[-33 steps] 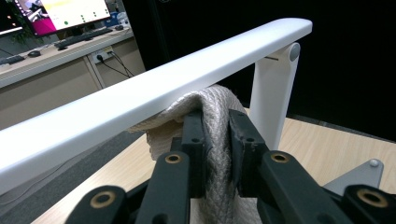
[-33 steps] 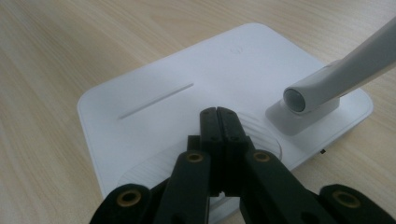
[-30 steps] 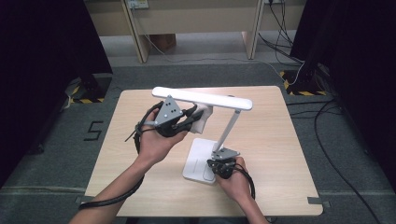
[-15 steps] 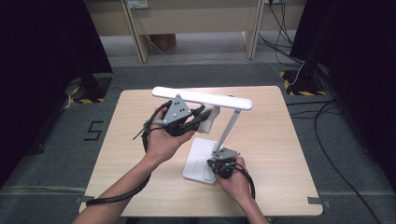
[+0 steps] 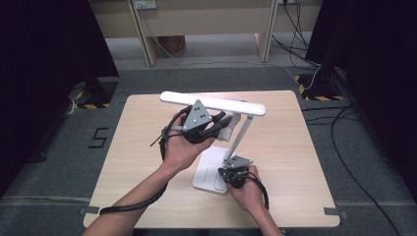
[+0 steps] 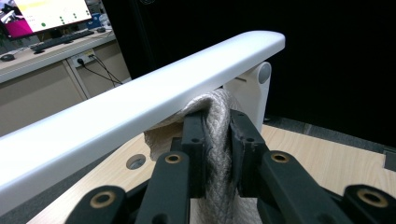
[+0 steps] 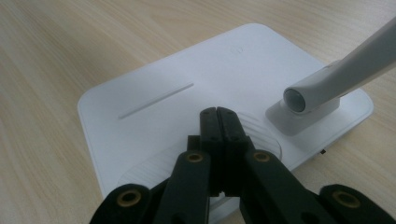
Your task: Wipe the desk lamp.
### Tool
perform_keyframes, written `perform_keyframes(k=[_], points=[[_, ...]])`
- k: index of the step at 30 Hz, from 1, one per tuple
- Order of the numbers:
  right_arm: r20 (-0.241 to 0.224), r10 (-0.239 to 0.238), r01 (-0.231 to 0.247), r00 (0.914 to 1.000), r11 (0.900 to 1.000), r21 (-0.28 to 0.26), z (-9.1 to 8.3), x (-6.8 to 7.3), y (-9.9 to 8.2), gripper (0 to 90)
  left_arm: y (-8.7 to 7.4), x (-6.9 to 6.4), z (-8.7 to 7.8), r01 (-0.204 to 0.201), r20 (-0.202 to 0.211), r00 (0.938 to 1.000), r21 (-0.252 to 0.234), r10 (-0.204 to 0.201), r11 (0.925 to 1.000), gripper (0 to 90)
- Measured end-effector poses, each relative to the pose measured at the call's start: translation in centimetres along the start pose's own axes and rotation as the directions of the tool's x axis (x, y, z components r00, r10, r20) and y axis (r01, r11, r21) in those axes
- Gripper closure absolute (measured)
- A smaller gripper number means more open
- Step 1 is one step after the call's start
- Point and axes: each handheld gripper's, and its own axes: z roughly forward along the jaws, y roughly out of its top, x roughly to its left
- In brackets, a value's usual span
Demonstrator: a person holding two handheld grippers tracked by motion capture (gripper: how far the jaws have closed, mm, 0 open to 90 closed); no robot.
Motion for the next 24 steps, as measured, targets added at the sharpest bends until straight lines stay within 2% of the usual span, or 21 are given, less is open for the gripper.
perform_keyframes(k=[24], points=[[-0.002,-0.004,0.004,1.0000,1.0000,-0.001,0.0,0.0,0.0,90.0,0.5,-1.2,1.1,0.000,0.024,0.9997,-0.006,0.000,1.0000,78.0]])
